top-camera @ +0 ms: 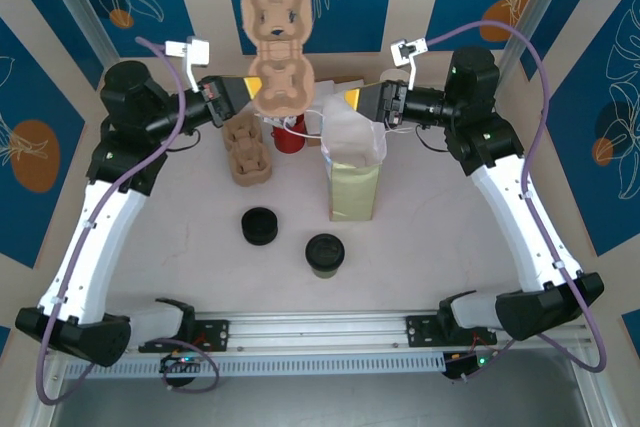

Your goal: Pack the takeout coffee

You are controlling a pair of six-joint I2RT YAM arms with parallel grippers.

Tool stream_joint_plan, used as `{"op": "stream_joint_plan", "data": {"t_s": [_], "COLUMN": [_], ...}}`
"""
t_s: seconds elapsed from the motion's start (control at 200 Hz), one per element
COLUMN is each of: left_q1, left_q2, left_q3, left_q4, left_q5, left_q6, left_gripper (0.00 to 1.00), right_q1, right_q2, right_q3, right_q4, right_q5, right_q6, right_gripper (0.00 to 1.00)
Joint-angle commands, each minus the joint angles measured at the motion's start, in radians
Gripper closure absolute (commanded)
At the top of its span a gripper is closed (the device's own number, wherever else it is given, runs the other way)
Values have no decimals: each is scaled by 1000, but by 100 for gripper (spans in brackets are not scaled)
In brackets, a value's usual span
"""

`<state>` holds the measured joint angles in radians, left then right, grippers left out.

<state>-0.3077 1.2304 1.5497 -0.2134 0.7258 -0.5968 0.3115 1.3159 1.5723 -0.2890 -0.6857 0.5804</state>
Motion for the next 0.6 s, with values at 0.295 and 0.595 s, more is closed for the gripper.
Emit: {"op": "stream_joint_plan", "data": {"t_s": [0.295, 0.595], "left_q1": [-113, -148], "left_q2": [78, 115], "left_q3": [72, 113], "left_q4": [129, 107], "left_q5": [81, 88], "left_q6": [-14, 1], "left_gripper": [100, 100], "right_q1": [26, 27], "right_q2": [-49, -51], "right_q3": [-21, -20], "right_q4": [57, 59], "right_q5": [-97, -114], "right_q6": [-82, -100], "right_gripper": [45, 61]}}
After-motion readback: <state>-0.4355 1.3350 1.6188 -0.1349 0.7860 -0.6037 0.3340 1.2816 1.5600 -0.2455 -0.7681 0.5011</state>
